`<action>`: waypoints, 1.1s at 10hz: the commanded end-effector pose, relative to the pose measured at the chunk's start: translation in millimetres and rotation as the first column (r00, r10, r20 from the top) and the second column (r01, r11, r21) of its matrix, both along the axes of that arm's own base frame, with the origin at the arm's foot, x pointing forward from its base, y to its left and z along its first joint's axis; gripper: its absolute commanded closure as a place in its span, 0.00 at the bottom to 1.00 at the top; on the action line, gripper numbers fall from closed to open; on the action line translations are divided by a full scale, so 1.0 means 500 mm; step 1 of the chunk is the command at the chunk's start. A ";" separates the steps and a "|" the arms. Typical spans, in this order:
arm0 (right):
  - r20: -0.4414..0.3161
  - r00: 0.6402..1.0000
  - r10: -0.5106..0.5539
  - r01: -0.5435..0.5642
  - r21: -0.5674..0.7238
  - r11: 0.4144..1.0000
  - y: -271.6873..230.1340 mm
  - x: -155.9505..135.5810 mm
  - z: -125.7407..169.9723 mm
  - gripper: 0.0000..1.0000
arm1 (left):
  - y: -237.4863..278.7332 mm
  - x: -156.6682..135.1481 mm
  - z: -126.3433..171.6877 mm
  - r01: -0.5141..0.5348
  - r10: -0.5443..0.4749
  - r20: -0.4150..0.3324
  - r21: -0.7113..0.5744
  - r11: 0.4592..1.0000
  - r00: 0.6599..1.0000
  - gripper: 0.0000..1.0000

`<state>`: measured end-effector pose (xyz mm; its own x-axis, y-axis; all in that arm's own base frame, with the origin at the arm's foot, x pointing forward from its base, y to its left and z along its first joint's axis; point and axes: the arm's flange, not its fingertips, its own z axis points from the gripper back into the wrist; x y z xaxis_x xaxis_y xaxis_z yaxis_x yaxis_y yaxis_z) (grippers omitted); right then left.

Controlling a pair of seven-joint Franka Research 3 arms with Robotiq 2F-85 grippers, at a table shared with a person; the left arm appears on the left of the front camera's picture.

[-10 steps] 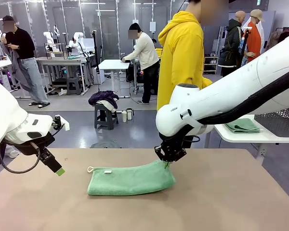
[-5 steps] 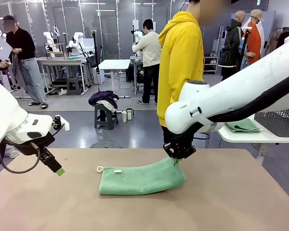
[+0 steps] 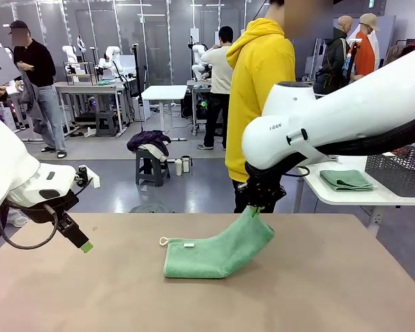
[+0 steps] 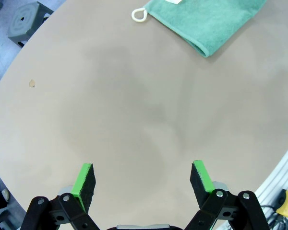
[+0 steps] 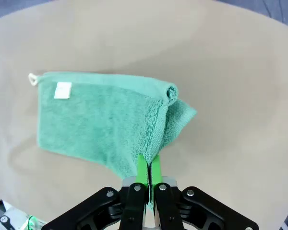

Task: Fold the towels and place them in the basket.
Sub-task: When a person lays out a Towel with hook on the table, fold it in half twice.

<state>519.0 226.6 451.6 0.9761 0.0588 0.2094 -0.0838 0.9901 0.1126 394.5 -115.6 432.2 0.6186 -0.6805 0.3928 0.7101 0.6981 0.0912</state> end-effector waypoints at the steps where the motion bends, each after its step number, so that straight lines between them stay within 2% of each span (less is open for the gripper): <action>1: 0.001 0.998 0.067 -0.067 0.016 0.998 0.063 -0.007 0.014 1.00 | -0.004 0.002 -0.001 -0.015 0.015 0.008 0.001 1.000 1.000 0.00; 4: -0.026 0.992 0.125 -0.122 0.084 0.989 0.174 0.000 0.020 1.00 | -0.004 0.002 -0.001 -0.015 0.015 0.008 0.001 1.000 1.000 0.00; 6: -0.060 0.986 0.156 -0.142 0.190 0.972 0.245 0.014 -0.020 1.00 | -0.004 0.002 -0.001 -0.015 0.015 0.008 0.001 1.000 1.000 0.00; 9: -0.061 0.988 0.144 -0.129 0.209 0.969 0.303 0.032 -0.071 1.00 | -0.004 0.002 -0.001 -0.015 0.015 0.008 0.001 1.000 1.000 0.00; 11: -0.057 0.992 0.115 -0.105 0.157 0.982 0.340 0.045 -0.106 1.00 | -0.004 0.002 -0.001 -0.015 0.015 0.008 0.001 1.000 1.000 0.00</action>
